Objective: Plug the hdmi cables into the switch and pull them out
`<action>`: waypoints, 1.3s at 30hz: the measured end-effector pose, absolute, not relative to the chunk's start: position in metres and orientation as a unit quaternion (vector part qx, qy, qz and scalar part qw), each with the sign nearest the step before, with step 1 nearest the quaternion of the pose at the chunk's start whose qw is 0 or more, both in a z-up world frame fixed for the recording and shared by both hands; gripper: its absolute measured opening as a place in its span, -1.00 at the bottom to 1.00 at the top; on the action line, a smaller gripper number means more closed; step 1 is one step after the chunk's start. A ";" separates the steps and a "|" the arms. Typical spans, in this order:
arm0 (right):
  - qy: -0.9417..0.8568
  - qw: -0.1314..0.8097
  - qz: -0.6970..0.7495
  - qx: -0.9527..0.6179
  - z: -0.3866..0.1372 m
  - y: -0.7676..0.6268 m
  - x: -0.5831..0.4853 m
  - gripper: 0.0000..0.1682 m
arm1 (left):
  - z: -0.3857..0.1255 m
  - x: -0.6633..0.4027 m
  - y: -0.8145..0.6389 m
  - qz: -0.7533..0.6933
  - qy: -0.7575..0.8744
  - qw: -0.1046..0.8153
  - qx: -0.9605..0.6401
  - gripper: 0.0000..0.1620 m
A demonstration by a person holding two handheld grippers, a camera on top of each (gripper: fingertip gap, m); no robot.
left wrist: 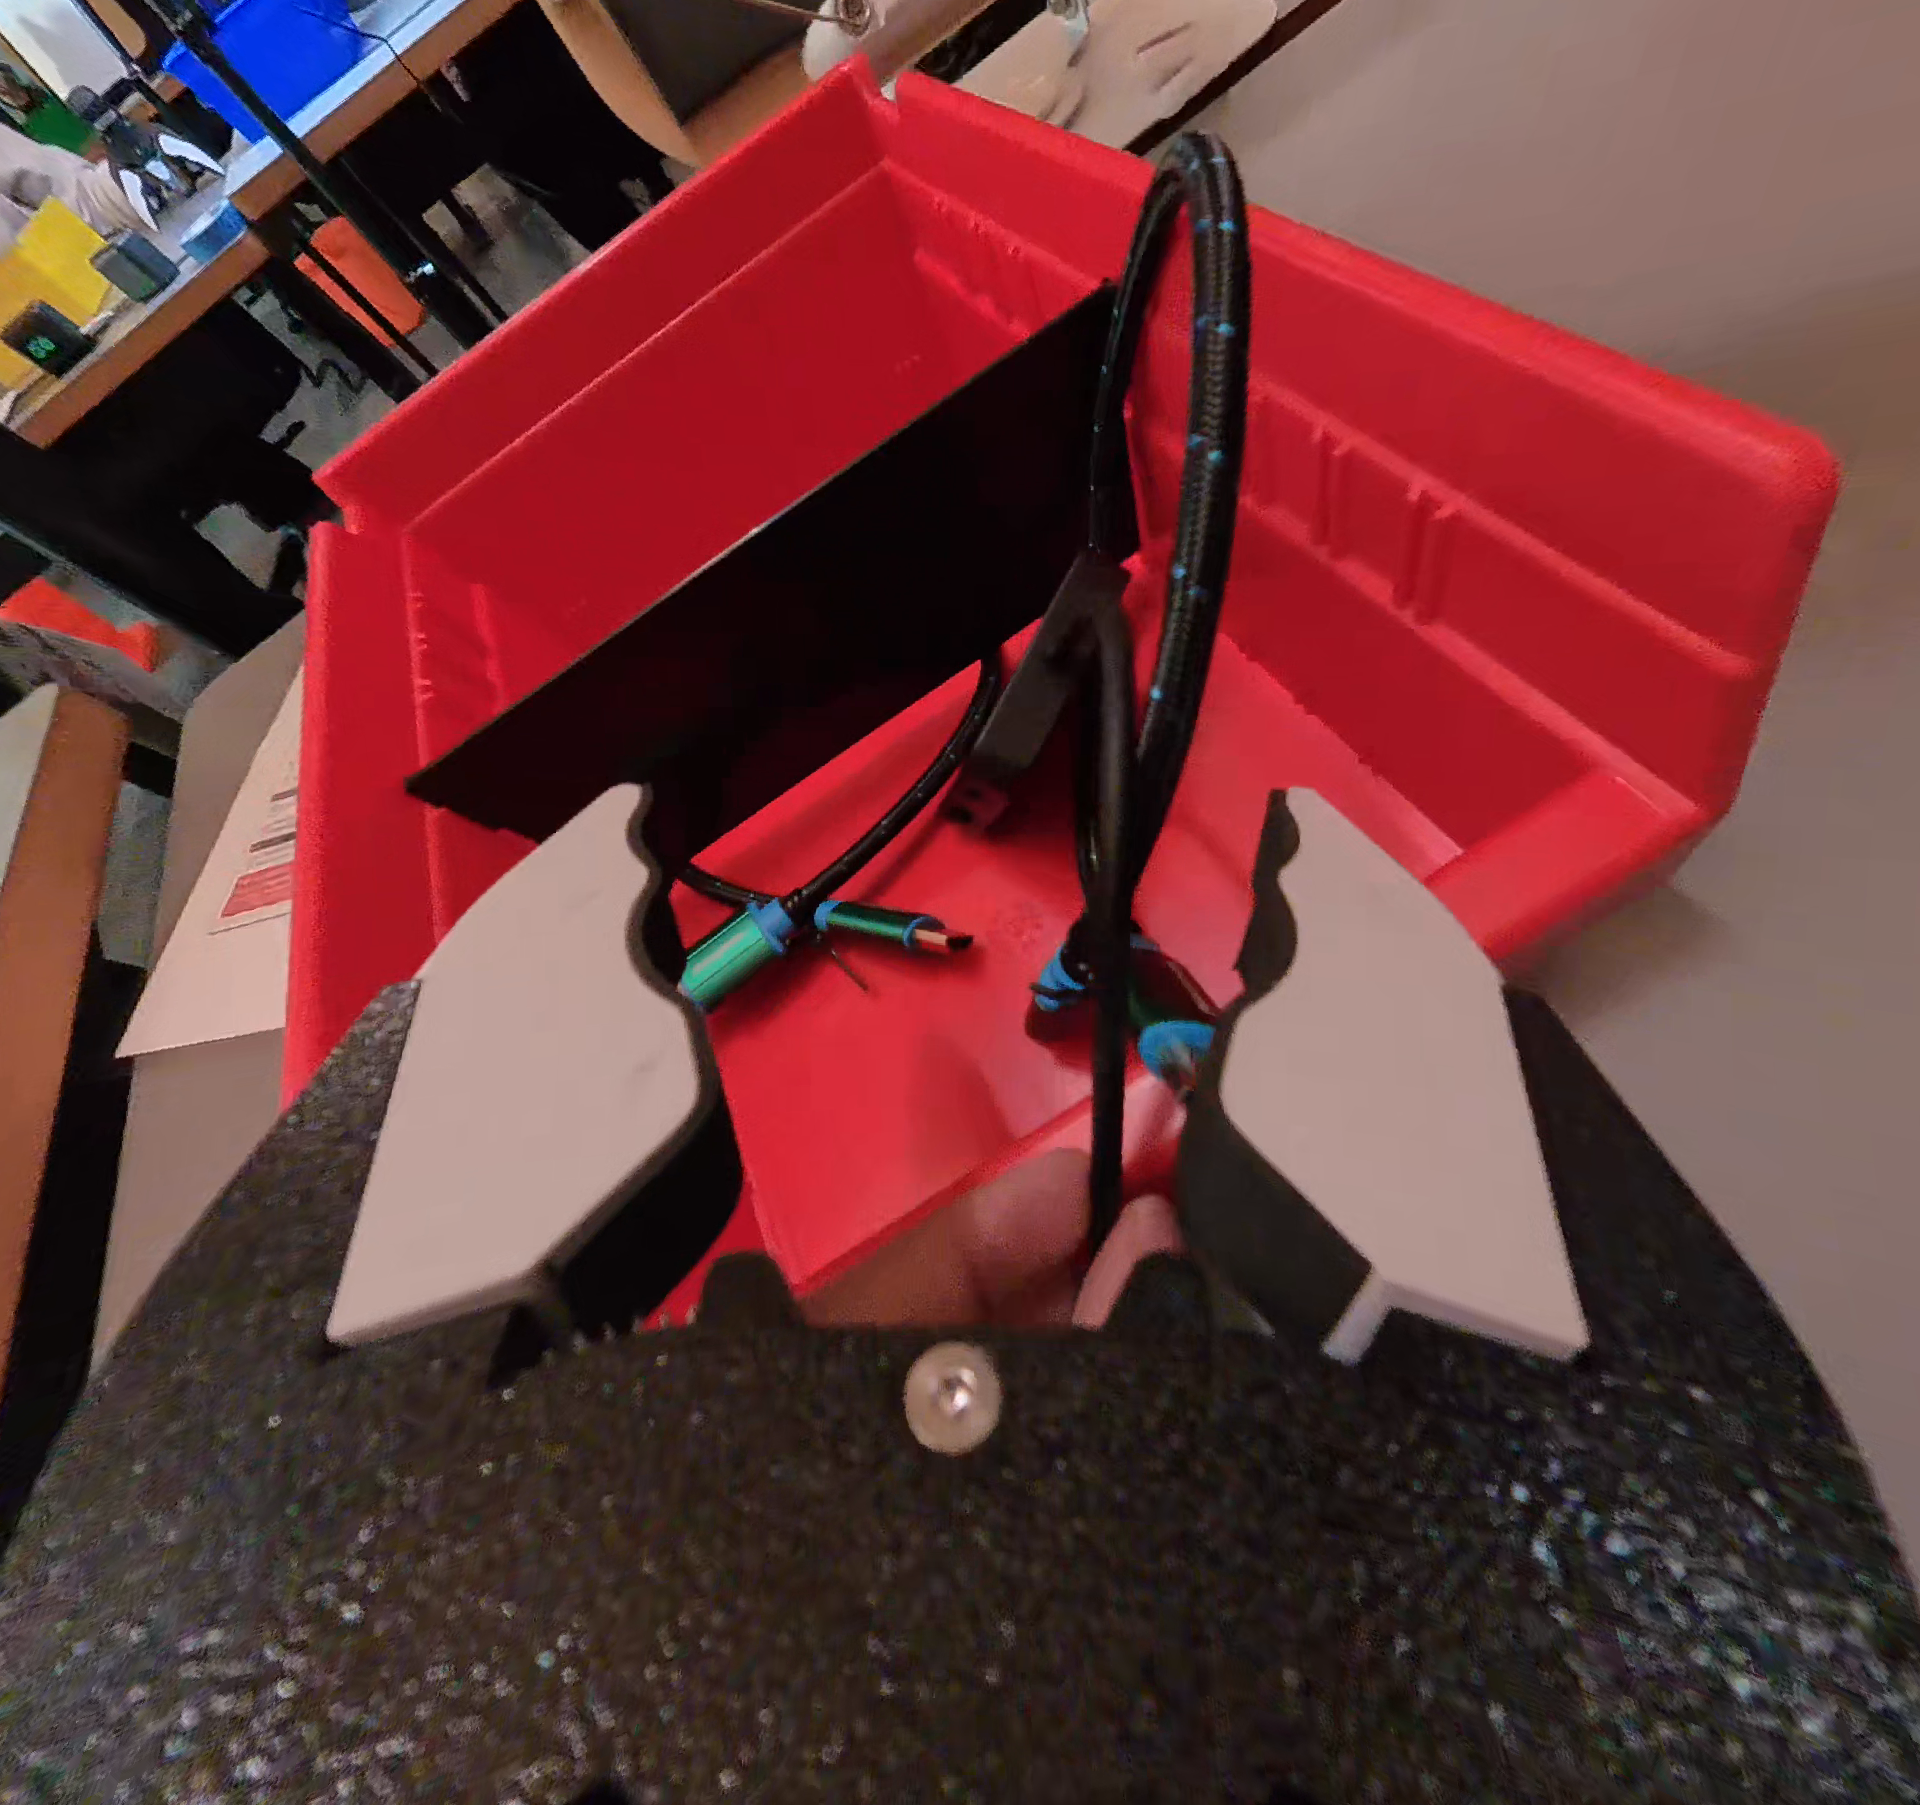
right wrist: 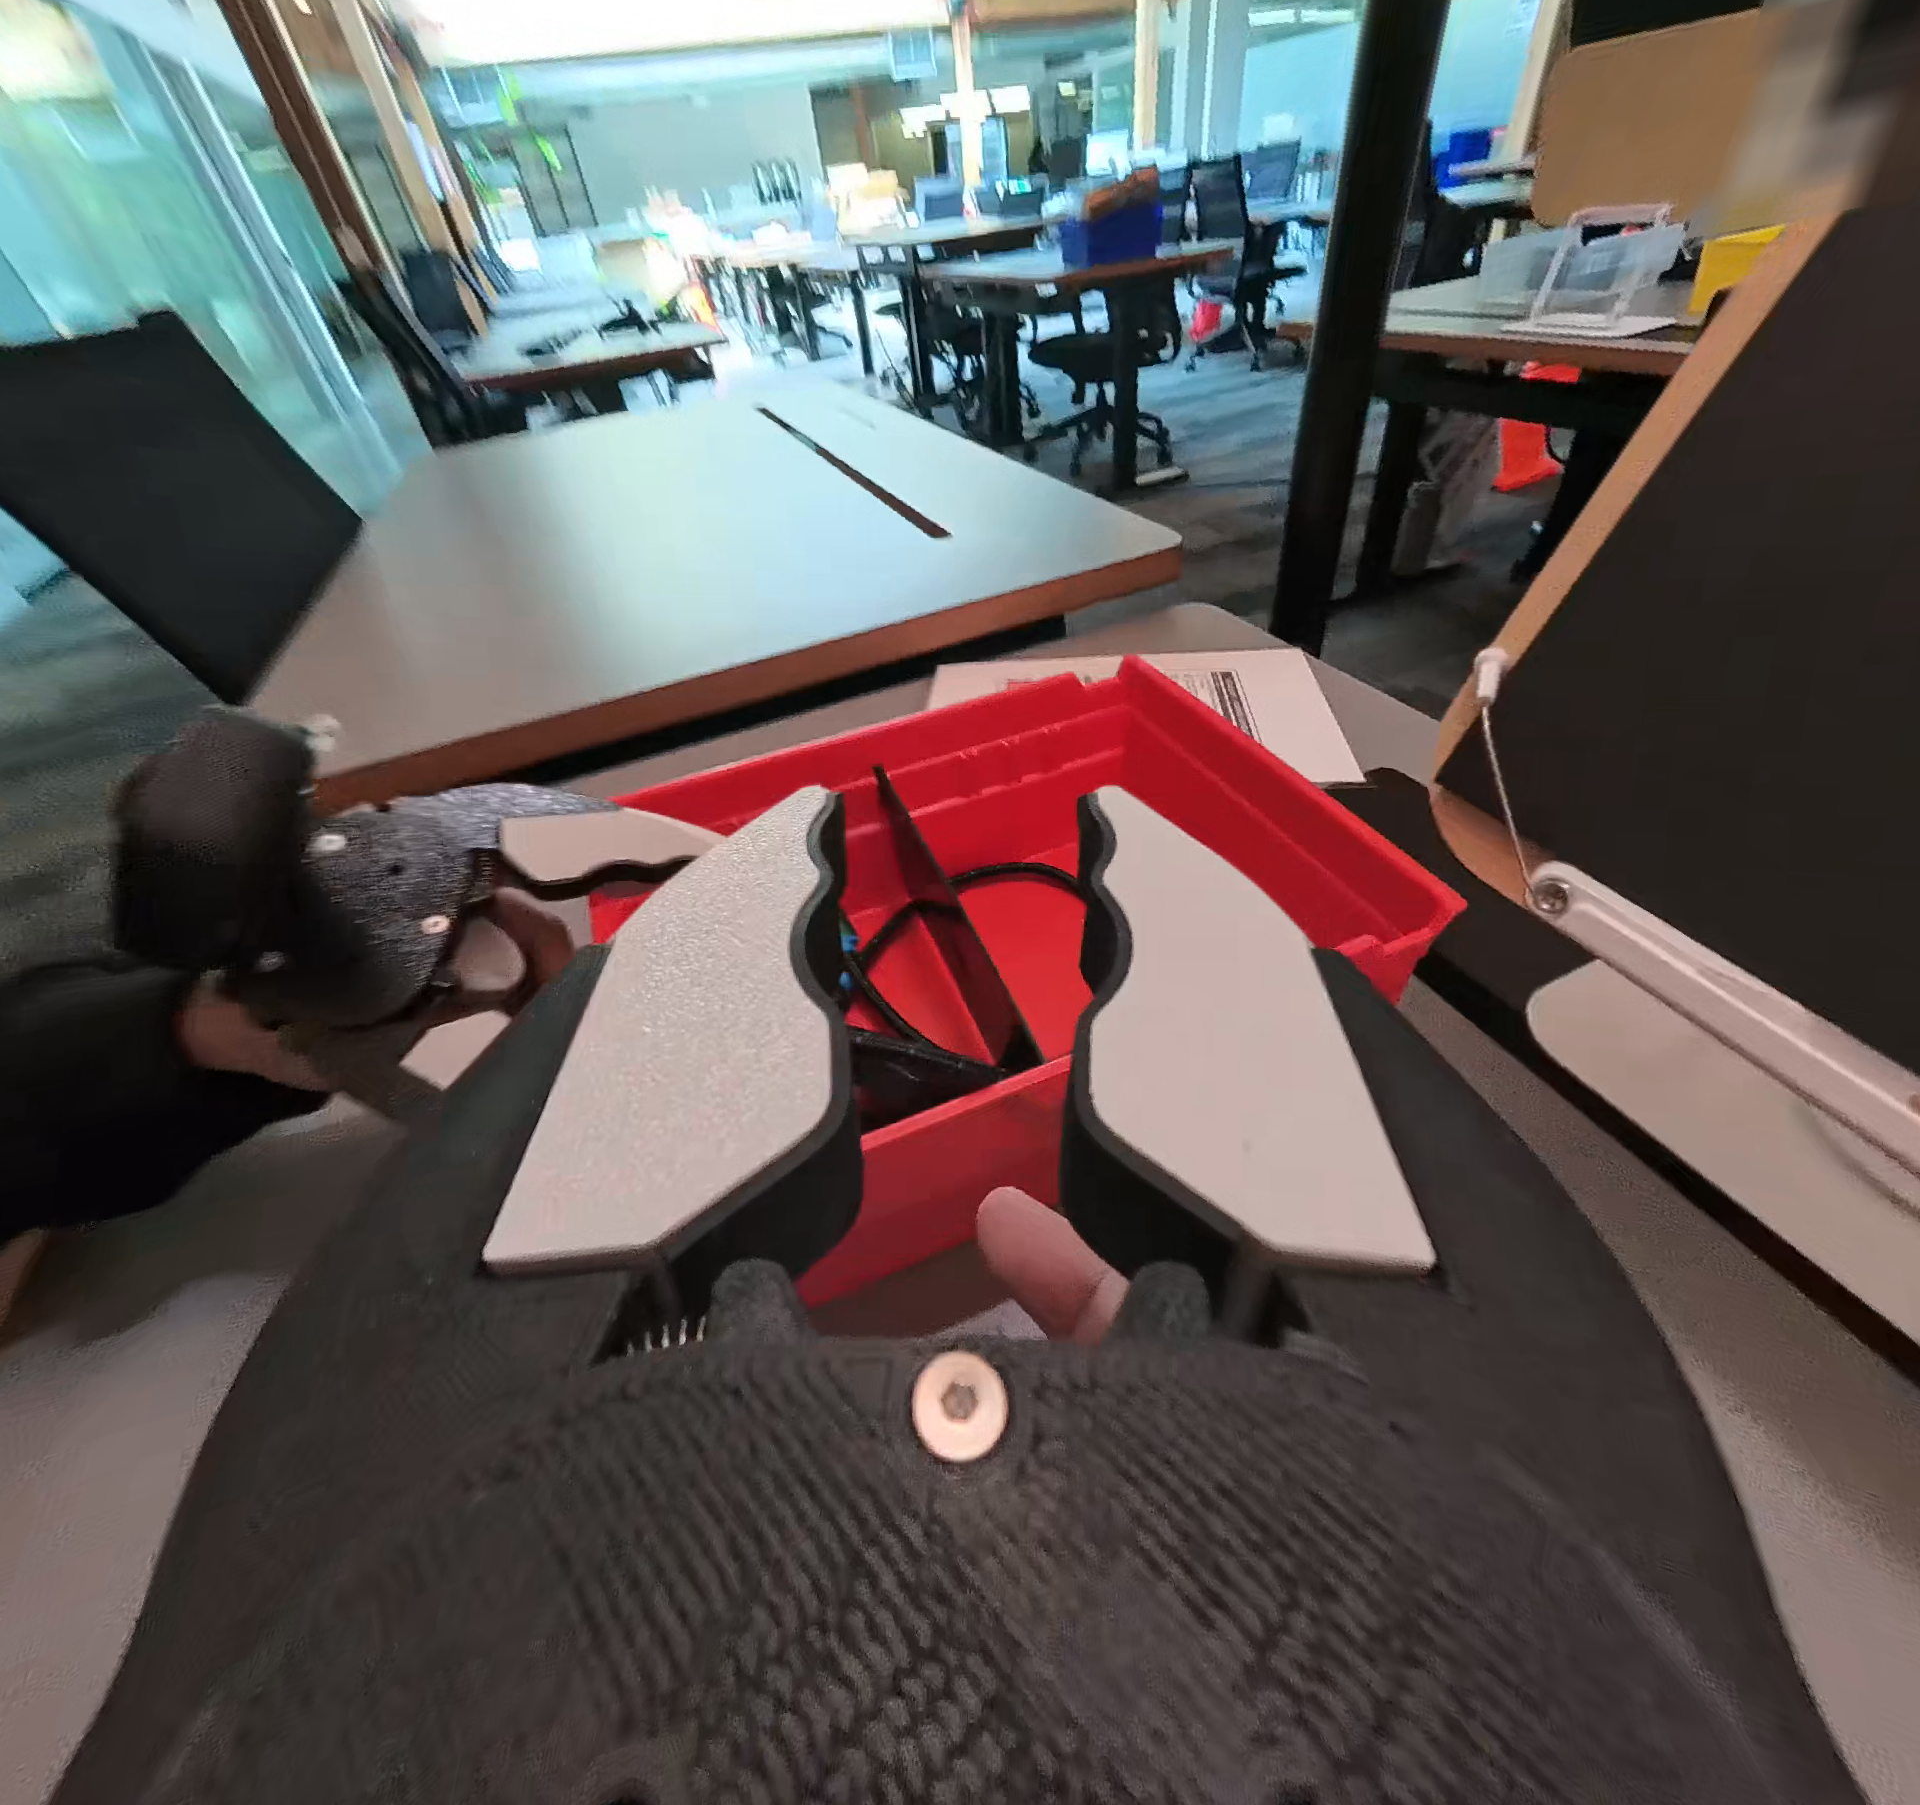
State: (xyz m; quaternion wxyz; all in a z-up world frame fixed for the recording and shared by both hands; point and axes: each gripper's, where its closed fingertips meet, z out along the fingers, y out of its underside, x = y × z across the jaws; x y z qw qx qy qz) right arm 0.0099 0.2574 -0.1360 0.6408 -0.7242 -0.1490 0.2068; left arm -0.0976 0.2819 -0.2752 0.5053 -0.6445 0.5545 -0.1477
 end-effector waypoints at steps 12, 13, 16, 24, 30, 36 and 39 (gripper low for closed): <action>-0.109 0.680 0.116 -0.716 -0.148 0.158 0.103 -0.45 | -0.071 -0.115 0.328 -0.275 0.401 0.641 -0.594 0.40; -0.102 0.682 0.098 -0.718 -0.150 0.148 0.115 -0.45 | -0.061 -0.109 0.335 -0.272 0.405 0.644 -0.589 0.40; -0.069 0.677 0.035 -0.732 -0.155 0.118 0.157 -0.38 | -0.051 -0.080 0.368 -0.223 0.428 0.645 -0.592 0.43; 0.071 0.608 -0.255 -0.748 -0.151 -0.007 0.349 -0.06 | -0.132 -0.001 0.432 -0.110 0.485 0.576 -0.649 0.41; 0.049 0.622 -0.255 -0.739 -0.145 -0.041 0.441 0.11 | -0.181 0.027 0.421 -0.117 0.504 0.538 -0.666 0.38; -0.048 0.589 -0.259 -0.764 -0.147 0.002 0.511 -0.15 | -0.139 0.020 0.359 -0.207 0.501 0.534 -0.649 0.40; -0.067 0.478 -0.149 -0.863 -0.203 0.016 0.526 -0.24 | -0.124 0.008 0.315 -0.247 0.521 0.523 -0.627 0.40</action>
